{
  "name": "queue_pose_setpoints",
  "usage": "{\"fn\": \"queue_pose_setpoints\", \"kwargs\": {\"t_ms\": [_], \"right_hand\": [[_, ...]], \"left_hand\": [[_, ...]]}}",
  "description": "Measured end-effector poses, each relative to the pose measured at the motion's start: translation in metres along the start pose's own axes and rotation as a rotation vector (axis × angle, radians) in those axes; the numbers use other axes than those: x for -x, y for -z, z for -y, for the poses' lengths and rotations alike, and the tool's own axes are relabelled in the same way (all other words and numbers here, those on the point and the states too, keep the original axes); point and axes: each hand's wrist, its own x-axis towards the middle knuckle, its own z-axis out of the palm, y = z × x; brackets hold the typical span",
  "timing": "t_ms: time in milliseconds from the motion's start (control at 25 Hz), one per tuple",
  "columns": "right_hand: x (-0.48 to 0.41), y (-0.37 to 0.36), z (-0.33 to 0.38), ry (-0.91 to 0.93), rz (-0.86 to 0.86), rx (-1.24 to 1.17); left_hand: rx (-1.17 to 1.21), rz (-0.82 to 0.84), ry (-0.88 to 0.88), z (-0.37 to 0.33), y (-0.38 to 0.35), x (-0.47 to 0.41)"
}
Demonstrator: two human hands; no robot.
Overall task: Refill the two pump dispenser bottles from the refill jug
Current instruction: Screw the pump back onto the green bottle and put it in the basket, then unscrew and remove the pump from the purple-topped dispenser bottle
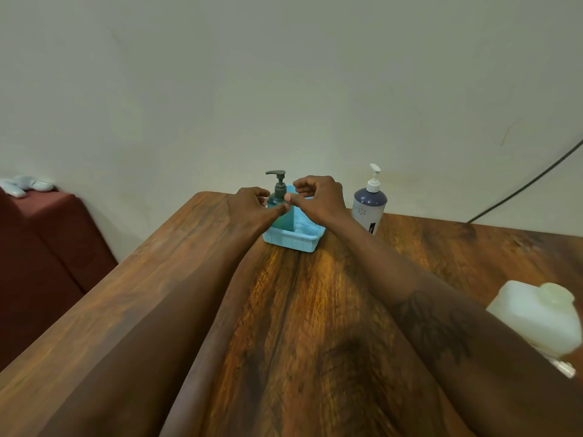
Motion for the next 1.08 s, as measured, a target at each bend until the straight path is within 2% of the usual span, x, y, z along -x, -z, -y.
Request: {"fn": "queue_pose_setpoints", "kwargs": {"t_ms": [80,160,320,480,560,720,880,1080], "right_hand": [[0.009,0.016,0.003,0.007,-0.008,0.019],[0.017,0.036,0.01,0.009,-0.048,0.048],[0.021,0.08,0.02,0.013,-0.211,0.133],[0.021,0.117,0.008,-0.099,-0.34,0.244],[0.021,0.125,-0.002,-0.221,-0.331,0.294],[0.014,0.116,-0.024,-0.44,-0.198,0.302],[0.002,0.099,-0.047,-0.444,-0.169,0.278],[0.003,0.089,-0.057,-0.389,-0.236,0.262]], "left_hand": [[0.017,-0.145,-0.038,-0.006,0.005,0.015],[0.079,-0.204,-0.101,-0.022,0.008,0.032],[0.136,-0.09,-0.231,-0.07,-0.009,0.048],[0.165,0.11,-0.196,-0.107,-0.051,0.043],[0.146,0.173,-0.152,-0.115,-0.076,0.036],[0.105,0.262,-0.04,-0.117,-0.115,0.025],[0.142,0.3,-0.009,-0.112,-0.142,0.015],[0.172,0.226,-0.087,-0.107,-0.15,0.017]]}}
